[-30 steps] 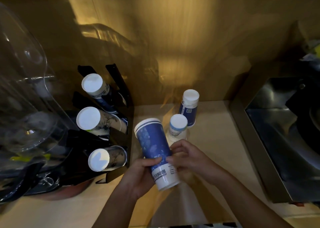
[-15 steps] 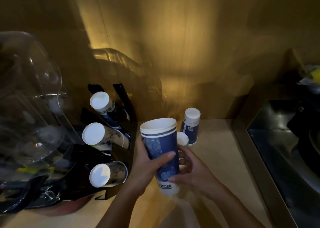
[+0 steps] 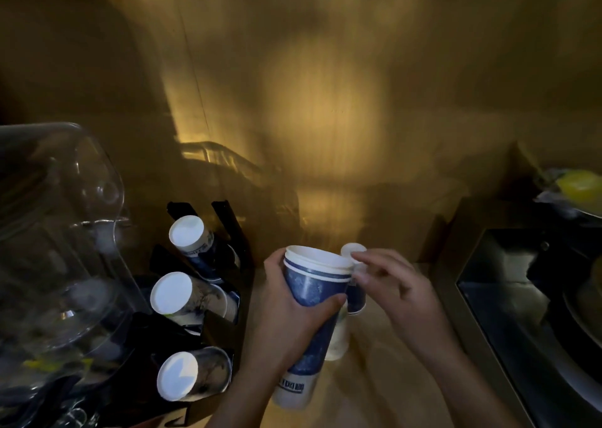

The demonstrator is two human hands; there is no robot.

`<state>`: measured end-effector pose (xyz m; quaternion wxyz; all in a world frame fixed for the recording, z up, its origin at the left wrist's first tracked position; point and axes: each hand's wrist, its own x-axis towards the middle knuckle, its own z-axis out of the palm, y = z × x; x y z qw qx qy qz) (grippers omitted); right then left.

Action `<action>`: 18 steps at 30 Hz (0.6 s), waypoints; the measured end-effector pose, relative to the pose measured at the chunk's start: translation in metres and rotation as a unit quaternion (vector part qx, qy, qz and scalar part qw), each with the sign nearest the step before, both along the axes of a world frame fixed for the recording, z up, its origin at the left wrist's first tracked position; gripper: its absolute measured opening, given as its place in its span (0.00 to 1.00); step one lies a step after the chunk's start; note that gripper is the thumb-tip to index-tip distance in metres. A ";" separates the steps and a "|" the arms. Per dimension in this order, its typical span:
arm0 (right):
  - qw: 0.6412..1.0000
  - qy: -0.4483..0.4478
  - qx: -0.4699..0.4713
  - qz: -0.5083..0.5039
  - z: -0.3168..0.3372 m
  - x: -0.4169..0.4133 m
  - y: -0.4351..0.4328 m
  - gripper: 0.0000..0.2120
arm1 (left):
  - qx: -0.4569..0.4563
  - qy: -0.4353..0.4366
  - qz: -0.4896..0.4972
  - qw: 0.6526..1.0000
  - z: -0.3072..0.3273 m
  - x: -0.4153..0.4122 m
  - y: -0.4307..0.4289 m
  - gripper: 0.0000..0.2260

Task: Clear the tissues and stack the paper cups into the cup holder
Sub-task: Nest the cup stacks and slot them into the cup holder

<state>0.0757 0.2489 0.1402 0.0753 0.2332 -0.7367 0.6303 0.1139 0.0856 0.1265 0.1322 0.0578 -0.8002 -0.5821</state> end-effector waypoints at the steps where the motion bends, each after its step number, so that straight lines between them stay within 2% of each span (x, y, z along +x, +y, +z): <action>1: 0.998 0.039 0.041 0.007 0.008 -0.002 0.001 0.07 | -0.003 0.005 -0.012 1.000 0.003 0.000 0.003 0.36; 3: 0.989 0.092 0.119 0.012 0.019 -0.004 0.000 0.06 | -0.019 0.017 -0.034 0.999 0.008 0.000 0.011 0.35; 5: 0.983 0.108 0.144 0.019 0.024 -0.004 -0.003 0.05 | -0.037 0.035 -0.037 0.998 0.013 0.001 0.016 0.35; 10: 0.992 0.073 0.086 0.055 0.030 -0.004 -0.003 0.11 | -0.026 0.041 -0.042 0.998 0.023 0.002 0.019 0.36; 13: 0.993 0.067 0.090 0.049 0.035 -0.007 -0.001 0.13 | -0.010 0.032 -0.045 0.998 0.026 0.000 0.020 0.36; 16: 0.998 0.036 0.027 0.038 0.045 -0.009 0.004 0.13 | -0.012 0.026 -0.049 0.998 0.025 0.001 0.019 0.36; 18: 0.994 0.076 0.069 0.038 0.052 -0.009 0.006 0.10 | -0.010 0.024 -0.046 0.999 0.025 0.002 0.018 0.36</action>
